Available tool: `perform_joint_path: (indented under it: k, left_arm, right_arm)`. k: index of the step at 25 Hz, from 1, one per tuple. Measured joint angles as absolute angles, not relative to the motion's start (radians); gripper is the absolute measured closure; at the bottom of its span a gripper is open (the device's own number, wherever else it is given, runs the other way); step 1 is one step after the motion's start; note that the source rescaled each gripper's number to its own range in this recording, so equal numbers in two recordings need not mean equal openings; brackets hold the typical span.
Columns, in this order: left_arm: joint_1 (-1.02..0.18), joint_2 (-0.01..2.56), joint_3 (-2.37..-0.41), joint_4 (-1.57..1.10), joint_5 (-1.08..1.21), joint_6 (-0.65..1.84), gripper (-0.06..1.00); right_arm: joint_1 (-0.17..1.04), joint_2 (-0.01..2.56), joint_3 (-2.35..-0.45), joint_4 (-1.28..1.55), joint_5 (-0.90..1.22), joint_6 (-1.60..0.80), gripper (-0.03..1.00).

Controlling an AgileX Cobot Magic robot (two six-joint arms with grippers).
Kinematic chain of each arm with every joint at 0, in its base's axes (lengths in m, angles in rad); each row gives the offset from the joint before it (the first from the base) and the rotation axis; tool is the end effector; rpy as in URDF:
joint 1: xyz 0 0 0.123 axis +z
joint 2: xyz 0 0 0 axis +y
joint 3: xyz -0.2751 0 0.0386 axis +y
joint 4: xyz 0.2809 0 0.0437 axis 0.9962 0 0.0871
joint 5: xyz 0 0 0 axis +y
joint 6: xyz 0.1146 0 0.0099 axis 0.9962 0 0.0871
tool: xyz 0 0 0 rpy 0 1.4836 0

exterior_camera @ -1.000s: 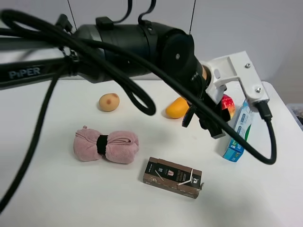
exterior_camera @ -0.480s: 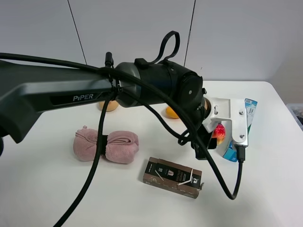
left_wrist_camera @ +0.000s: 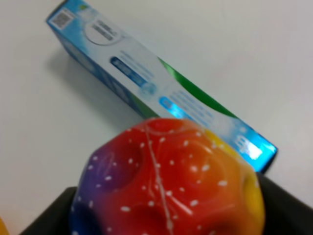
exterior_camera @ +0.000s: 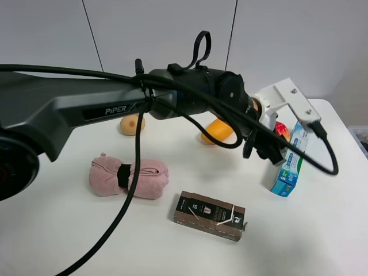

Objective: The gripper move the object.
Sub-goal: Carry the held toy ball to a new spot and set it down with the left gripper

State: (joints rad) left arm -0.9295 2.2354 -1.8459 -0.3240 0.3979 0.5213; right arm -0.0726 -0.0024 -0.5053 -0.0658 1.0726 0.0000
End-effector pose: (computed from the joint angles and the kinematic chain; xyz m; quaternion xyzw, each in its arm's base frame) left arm 0.3267 -0.4613 0.1775 0.5125 0.7415 -0.2012 0.3833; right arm 0.0504 -0.0103 0.2829 0.0326 0.8532 -0.0517 0.5179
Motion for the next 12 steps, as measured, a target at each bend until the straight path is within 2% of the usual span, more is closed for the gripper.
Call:
perform_joint_path:
  k: [5, 12]
  left_arm:
    - [-0.874, 2.358, -2.036, -0.329, 0.426, 0.33, 0.92]
    - [-0.86, 2.496, -2.21, -0.334, 0.436, 0.306, 0.92]
  right_arm:
    - [-0.073, -0.002, -0.505, -0.066, 1.073, 0.0, -0.03]
    - [-0.073, -0.002, -0.505, -0.066, 1.073, 0.0, -0.03]
